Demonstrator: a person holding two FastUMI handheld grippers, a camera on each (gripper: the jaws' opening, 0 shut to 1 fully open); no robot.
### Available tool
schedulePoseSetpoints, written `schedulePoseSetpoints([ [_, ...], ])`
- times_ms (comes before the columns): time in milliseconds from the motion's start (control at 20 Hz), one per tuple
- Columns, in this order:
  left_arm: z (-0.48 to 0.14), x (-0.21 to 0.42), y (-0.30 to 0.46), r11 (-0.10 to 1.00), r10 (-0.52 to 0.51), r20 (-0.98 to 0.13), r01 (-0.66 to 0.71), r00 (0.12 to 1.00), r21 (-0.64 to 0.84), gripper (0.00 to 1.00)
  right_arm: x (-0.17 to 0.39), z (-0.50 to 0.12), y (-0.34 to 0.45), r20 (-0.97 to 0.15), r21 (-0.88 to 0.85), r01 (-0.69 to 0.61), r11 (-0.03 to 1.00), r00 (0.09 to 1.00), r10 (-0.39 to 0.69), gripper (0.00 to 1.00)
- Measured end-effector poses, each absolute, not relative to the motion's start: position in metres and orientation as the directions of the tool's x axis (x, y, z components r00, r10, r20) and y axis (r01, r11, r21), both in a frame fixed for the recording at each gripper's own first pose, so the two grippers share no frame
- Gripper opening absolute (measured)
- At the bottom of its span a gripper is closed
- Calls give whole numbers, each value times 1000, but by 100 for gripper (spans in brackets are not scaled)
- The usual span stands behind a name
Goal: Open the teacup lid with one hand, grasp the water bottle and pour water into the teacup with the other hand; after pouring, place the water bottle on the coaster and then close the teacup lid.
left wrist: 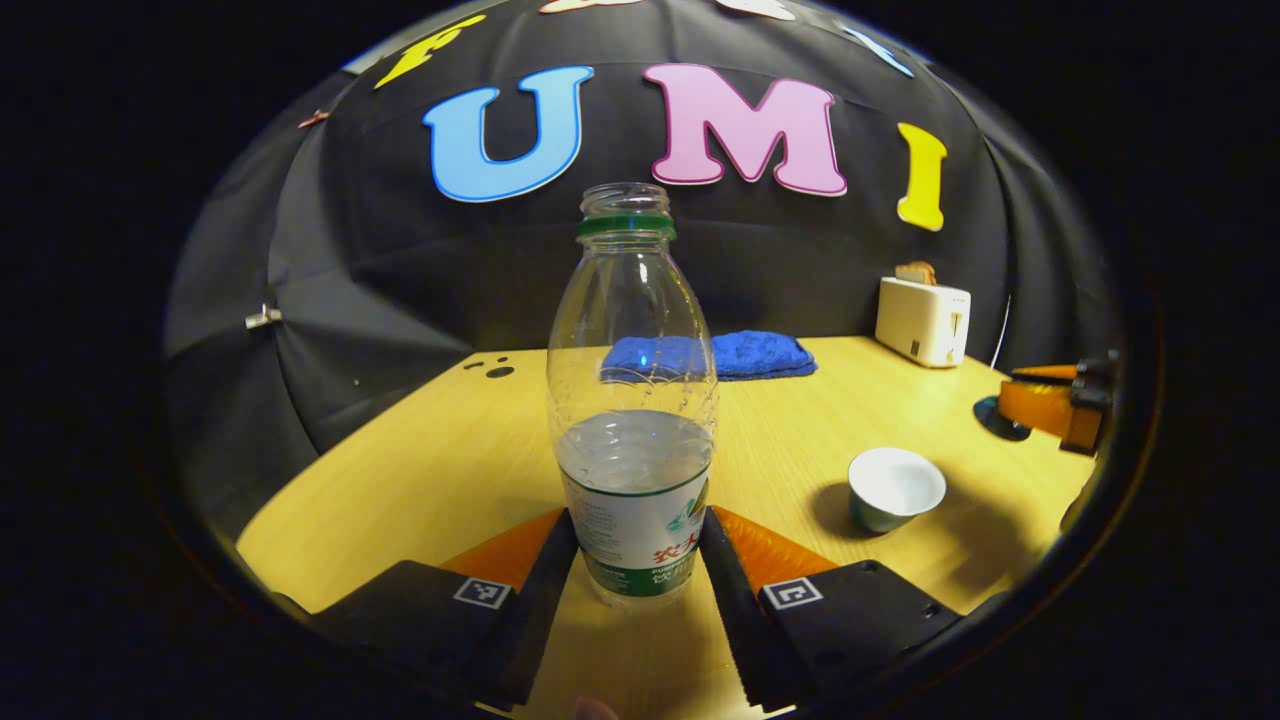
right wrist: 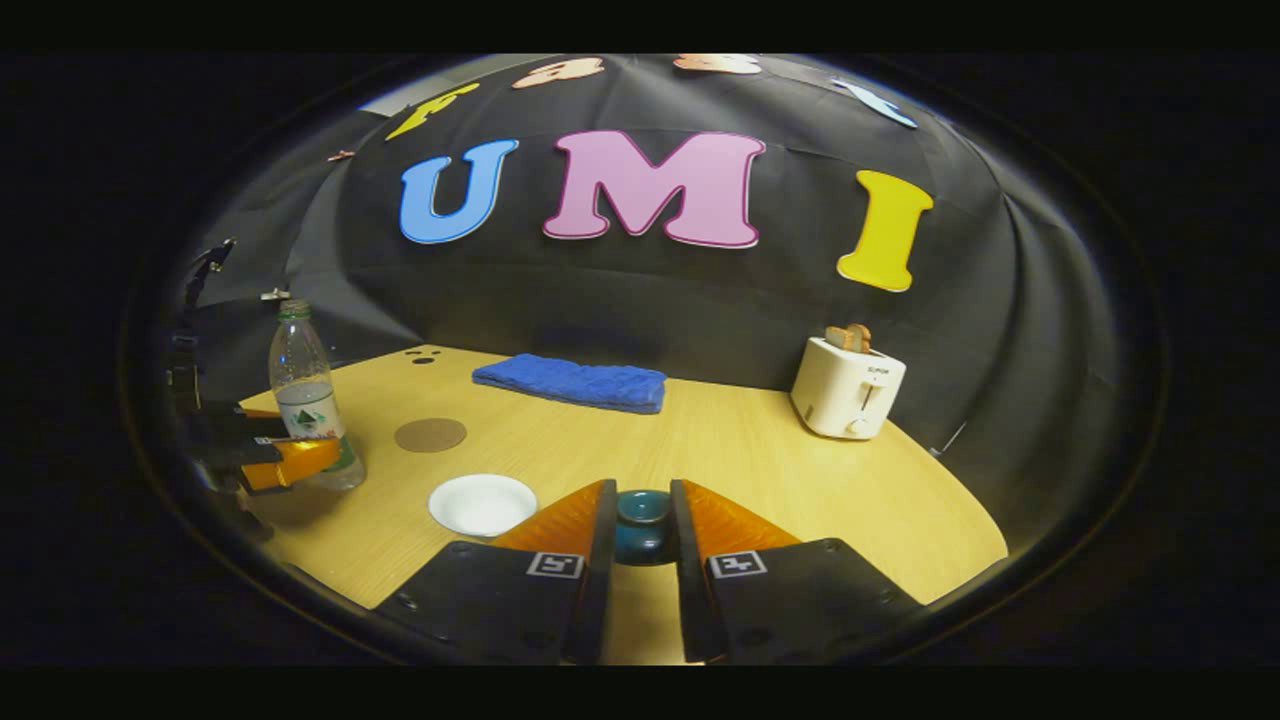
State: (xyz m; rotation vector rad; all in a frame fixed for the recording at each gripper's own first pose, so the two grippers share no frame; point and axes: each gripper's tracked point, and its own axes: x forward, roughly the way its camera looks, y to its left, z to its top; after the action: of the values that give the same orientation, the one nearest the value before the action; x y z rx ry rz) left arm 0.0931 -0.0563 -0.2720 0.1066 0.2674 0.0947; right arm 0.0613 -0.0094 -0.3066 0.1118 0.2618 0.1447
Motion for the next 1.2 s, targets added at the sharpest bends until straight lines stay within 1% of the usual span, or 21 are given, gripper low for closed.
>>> schedulePoseSetpoints([
  [50,-266,92,-52,977,135,-248,-87,959,196,76,60,-307,-16,-248,122,-128,984,956,155,35],
  [100,-261,93,-50,955,162,-240,-92,957,281,76,58,-307,-23,-248,113,-128,985,957,153,30],
  [150,-259,92,-49,929,187,-236,-93,954,359,75,57,-307,-30,-247,106,-128,986,957,151,35],
  [200,-258,92,-51,902,194,-238,-78,952,424,75,56,-309,-36,-250,101,-130,986,956,151,30],
  [250,-256,92,-51,870,209,-233,-71,950,488,75,55,-311,-42,-251,94,-130,987,956,150,30],
  [400,-254,97,-51,745,259,-220,-49,940,666,75,50,-315,-60,-252,89,-124,988,957,143,31],
  [500,-252,100,-50,642,294,-197,-40,935,766,75,48,-320,-69,-256,94,-118,989,957,139,35],
  [550,-250,103,-51,593,304,-182,-35,935,805,75,47,-321,-73,-257,95,-116,989,957,137,26],
  [600,-250,105,-51,546,305,-172,-24,937,838,75,47,-324,-76,-258,95,-116,989,956,137,35],
  [700,-247,110,-55,461,302,-148,-8,942,888,75,46,-327,-81,-258,91,-117,989,956,137,35],
  [850,-250,111,-63,396,293,-140,14,946,918,75,46,-330,-87,-260,95,-120,988,955,141,35],
  [900,-251,112,-65,371,293,-136,19,946,929,75,45,-331,-89,-260,94,-120,988,955,141,30],
  [950,-251,113,-66,338,294,-127,21,947,941,75,45,-330,-91,-258,91,-121,988,956,141,35],
  [1000,-249,114,-67,301,295,-116,23,949,953,75,44,-331,-92,-257,87,-124,988,956,142,30],
  [1200,-245,118,-67,207,291,-88,27,953,978,75,44,-334,-96,-253,88,-121,989,957,140,30],
])
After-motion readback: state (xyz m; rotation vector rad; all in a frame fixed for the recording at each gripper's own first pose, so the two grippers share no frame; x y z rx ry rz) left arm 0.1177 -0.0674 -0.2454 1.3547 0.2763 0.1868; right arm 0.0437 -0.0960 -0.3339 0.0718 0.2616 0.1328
